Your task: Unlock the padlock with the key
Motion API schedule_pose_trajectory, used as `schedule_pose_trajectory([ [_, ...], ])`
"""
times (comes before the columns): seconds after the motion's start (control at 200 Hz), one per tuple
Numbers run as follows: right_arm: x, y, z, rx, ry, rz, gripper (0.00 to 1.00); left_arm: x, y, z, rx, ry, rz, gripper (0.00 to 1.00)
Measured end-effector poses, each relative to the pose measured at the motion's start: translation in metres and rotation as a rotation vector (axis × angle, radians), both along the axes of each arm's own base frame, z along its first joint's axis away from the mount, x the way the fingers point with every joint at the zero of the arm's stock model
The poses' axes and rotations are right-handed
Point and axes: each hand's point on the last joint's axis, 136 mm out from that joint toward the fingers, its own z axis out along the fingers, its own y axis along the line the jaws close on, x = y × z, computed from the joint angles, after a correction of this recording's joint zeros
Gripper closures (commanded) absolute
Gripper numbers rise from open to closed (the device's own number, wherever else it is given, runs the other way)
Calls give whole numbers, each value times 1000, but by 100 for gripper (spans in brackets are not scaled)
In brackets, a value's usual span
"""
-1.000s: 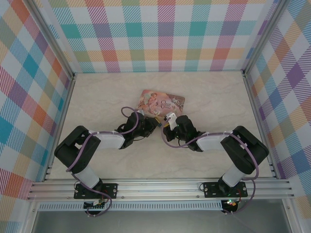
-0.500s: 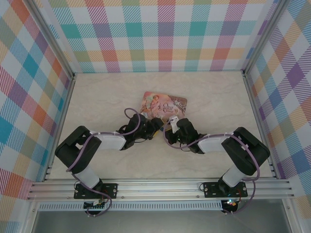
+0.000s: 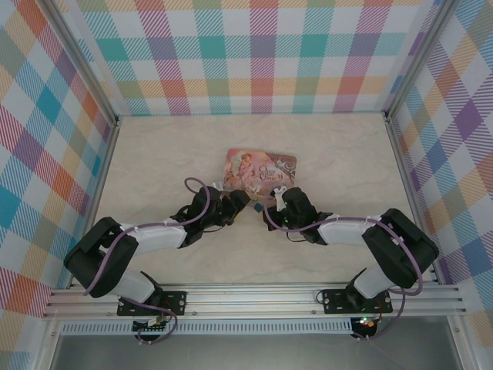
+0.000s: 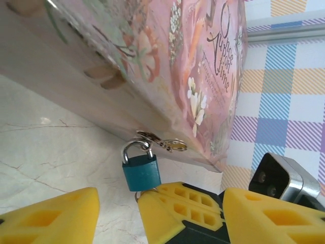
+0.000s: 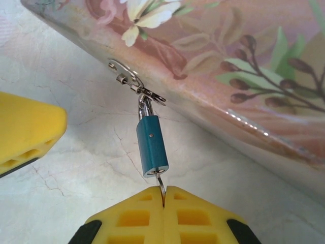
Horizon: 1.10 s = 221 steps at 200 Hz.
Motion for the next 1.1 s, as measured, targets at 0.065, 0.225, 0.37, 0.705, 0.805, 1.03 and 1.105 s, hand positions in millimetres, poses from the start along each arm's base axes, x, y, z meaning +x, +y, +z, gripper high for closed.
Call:
schedule_pose_trajectory([
  [0.065, -3, -1, -1, 4, 34, -12, 95, 0, -1, 1, -9, 0, 2, 41],
  [0.225, -6, 0, 5, 33, 101, -47, 95, 1, -5, 5, -53, -9, 10, 46],
  [0.37, -9, 2, 6, 80, 167, -82, 96, -2, -9, -1, -71, 5, 9, 49],
  [0.705, -12, 4, 10, 143, 264, -152, 95, -5, -18, -10, -92, 33, 4, 48],
  [0.805, -12, 6, 11, 158, 289, -164, 95, -7, -21, -18, -90, 50, 2, 48],
  [1.03, -13, 7, 12, 179, 320, -182, 95, -11, -28, -33, -82, 90, -6, 52],
  [1.105, -13, 8, 13, 184, 325, -184, 95, -9, -32, -32, -91, 84, -9, 56],
])
